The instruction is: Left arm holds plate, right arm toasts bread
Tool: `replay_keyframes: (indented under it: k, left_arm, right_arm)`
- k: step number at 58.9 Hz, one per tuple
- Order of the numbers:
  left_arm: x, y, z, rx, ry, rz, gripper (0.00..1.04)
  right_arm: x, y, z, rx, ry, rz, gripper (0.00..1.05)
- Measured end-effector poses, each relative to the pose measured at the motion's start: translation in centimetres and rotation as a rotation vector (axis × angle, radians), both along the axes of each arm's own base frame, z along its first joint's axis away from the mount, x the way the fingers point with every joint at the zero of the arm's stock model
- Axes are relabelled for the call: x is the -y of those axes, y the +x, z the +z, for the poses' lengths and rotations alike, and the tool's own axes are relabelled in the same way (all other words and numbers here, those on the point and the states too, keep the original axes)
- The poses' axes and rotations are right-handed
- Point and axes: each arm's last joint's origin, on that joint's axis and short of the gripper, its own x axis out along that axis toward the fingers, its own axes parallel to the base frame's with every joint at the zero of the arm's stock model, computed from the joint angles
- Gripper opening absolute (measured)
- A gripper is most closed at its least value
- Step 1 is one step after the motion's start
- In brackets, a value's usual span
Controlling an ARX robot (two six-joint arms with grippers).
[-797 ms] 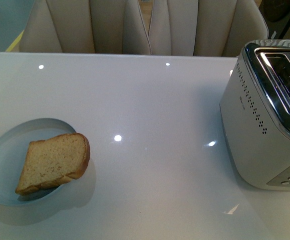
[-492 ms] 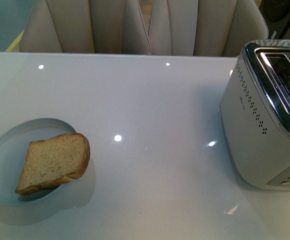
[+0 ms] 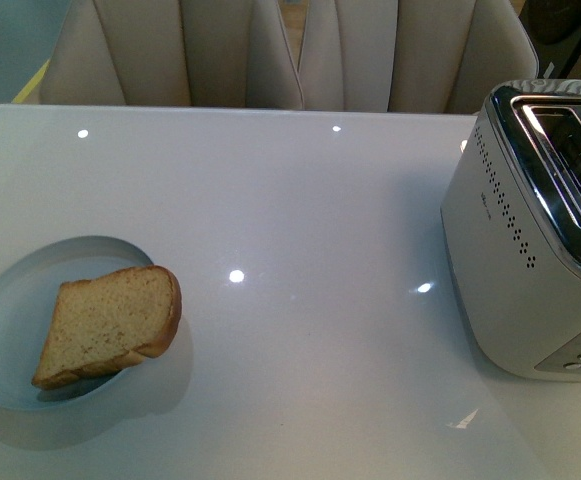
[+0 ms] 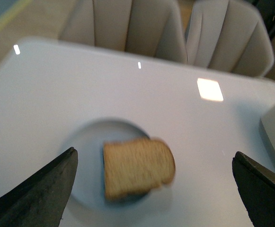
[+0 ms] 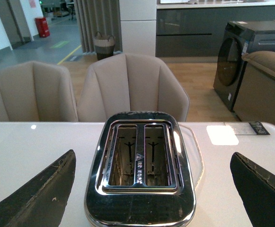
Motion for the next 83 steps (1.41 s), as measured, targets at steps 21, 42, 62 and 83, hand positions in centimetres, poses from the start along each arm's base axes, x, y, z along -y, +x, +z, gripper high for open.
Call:
replay_keyframes:
  k: [21, 42, 62, 83]
  left_arm:
    - [-4.9, 7.1, -1.1, -0.108, 0.011, 0.035, 0.98]
    - [-8.5, 13.5, -12.1, -0.456, 0.049, 0.129, 0.98]
    - [-8.4, 15.4, -17.5, -0.592, 0.085, 0.129, 0.98]
    - [-7.6, 17.5, -19.1, -0.608, 0.129, 0.085, 0.98]
  right_arm:
    - [0.0, 0.0, 0.0, 0.000, 0.000, -0.002, 0.96]
    - [0.0, 0.0, 0.0, 0.000, 0.000, -0.002, 0.96]
    - [0.0, 0.0, 0.0, 0.000, 0.000, -0.002, 0.96]
    - [0.0, 0.0, 0.0, 0.000, 0.000, -0.002, 0.96]
